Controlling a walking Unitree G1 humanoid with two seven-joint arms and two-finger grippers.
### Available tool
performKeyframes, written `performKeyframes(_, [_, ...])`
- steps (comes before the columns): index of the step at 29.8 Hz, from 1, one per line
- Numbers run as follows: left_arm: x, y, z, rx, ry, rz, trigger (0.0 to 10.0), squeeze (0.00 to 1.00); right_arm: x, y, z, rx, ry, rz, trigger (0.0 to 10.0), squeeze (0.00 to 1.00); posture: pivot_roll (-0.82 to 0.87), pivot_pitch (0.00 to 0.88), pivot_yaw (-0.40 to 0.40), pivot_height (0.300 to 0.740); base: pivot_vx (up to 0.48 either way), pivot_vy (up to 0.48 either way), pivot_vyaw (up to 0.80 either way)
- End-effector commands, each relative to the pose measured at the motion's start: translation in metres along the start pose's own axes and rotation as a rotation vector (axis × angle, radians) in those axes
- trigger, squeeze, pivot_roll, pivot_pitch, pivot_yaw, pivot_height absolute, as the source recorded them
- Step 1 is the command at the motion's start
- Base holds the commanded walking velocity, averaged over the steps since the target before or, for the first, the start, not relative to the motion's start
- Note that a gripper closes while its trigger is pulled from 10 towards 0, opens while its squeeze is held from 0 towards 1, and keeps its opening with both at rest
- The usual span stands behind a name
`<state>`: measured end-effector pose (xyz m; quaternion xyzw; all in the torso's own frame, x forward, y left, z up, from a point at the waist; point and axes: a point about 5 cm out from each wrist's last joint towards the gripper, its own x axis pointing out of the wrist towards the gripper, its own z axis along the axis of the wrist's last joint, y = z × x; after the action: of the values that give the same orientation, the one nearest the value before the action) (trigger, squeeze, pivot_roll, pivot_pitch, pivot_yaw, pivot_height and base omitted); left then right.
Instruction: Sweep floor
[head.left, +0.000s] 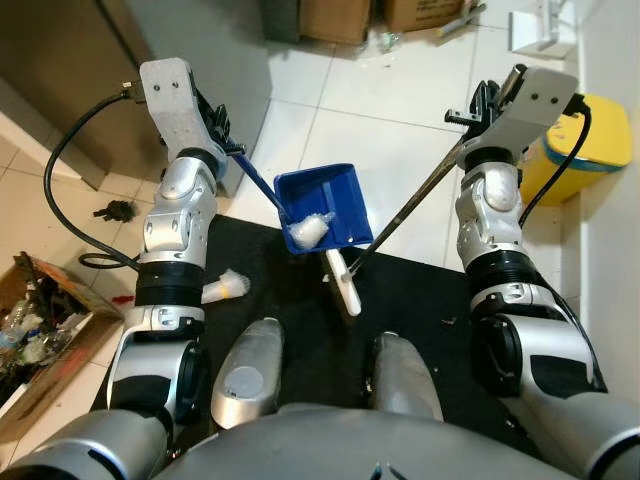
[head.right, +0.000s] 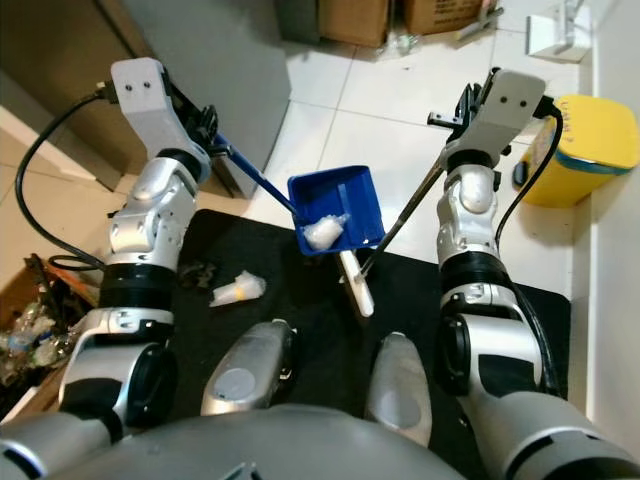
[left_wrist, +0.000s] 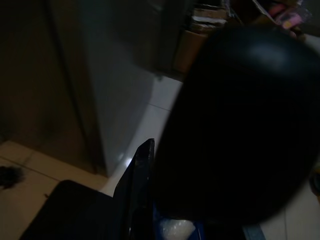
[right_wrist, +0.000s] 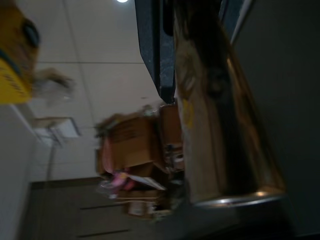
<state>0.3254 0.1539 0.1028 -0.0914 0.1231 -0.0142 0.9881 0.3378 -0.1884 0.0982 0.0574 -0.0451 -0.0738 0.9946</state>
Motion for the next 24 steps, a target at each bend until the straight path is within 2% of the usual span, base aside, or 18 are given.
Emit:
performKeyframes(1, [0.0002,-0.0019,0.0059,-0.002,-0.022,-0.012,10.0,0.00,0.0034,-0.0023,0.0087,0.012,-0.044,-0.016,10.0,0.00,0.20,0.000,0.023,0.740,0.000,0.442,0.00])
performKeyframes(24, [0.0005,-0.0037,0.0045,-0.005,-0.017,-0.019,10.0,0.00,0.0032,-0.0047,0.0093,0.008,-0.047,-0.024,10.0,0.00,0.19,0.000,0.023,0.740,0.000,0.440,0.00])
